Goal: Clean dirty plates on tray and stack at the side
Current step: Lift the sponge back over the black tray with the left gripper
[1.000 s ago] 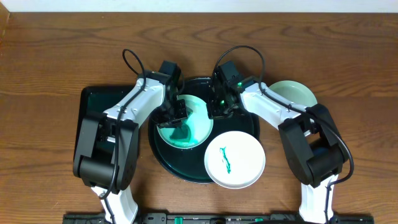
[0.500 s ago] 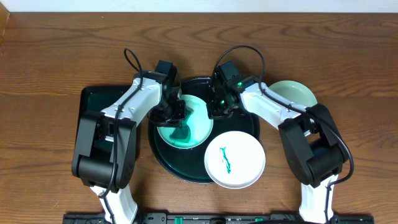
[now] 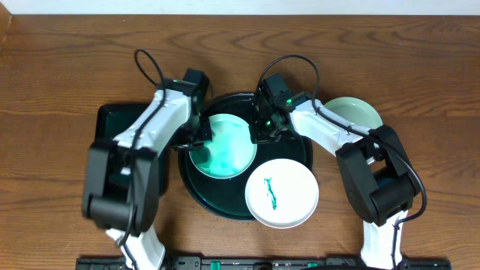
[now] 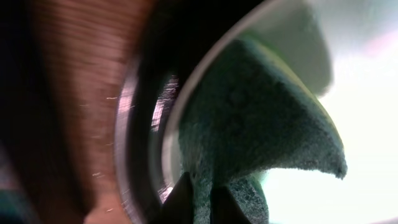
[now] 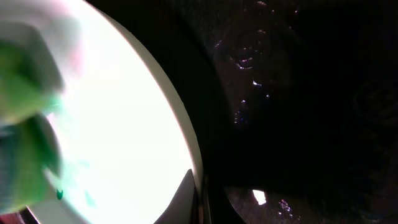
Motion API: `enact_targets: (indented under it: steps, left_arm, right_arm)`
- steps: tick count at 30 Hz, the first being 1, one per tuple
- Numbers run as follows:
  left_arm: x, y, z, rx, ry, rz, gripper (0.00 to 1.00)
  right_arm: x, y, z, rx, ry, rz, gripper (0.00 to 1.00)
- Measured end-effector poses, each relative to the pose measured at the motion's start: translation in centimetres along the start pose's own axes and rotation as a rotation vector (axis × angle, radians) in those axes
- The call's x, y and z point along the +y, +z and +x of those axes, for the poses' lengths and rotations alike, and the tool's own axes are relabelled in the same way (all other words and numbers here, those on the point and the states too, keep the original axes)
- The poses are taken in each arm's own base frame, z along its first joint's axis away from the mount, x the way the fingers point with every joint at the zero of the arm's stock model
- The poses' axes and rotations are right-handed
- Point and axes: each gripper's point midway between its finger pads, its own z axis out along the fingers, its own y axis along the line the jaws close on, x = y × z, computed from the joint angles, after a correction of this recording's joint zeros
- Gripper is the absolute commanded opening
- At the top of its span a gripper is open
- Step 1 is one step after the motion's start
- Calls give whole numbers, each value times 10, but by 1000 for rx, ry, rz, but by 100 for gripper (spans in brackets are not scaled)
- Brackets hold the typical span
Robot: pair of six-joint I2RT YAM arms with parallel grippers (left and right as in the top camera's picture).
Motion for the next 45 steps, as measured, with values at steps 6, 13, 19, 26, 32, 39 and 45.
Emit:
enact_targets:
  steps: [6, 13, 19, 26, 32, 39, 45]
  left_arm:
    - [47, -82, 3, -201, -97, -7, 7]
    - [102, -128, 16, -309, -245, -11, 7]
    - [130, -108, 3, -254, -317, -43, 7]
    - [164, -63, -16, -146, -407, -68, 7]
    - [166, -44, -15, -82, -397, -53, 7]
    - [164, -44, -17, -86, -365, -38, 7]
    - [163, -44, -17, -86, -350, -32, 7]
  right_arm:
    - [0, 0, 0, 0, -1, 0, 1]
    - [1, -6, -2, -16, -34, 13, 1]
    - [15, -68, -26, -204, -150, 119, 1]
    - [48, -131, -28, -399, -324, 311, 7]
    - [51, -110, -21, -346, -254, 255, 23]
    - [17, -61, -14, -170, -81, 147, 31]
    - [8, -30, -3, -67, -29, 90, 30]
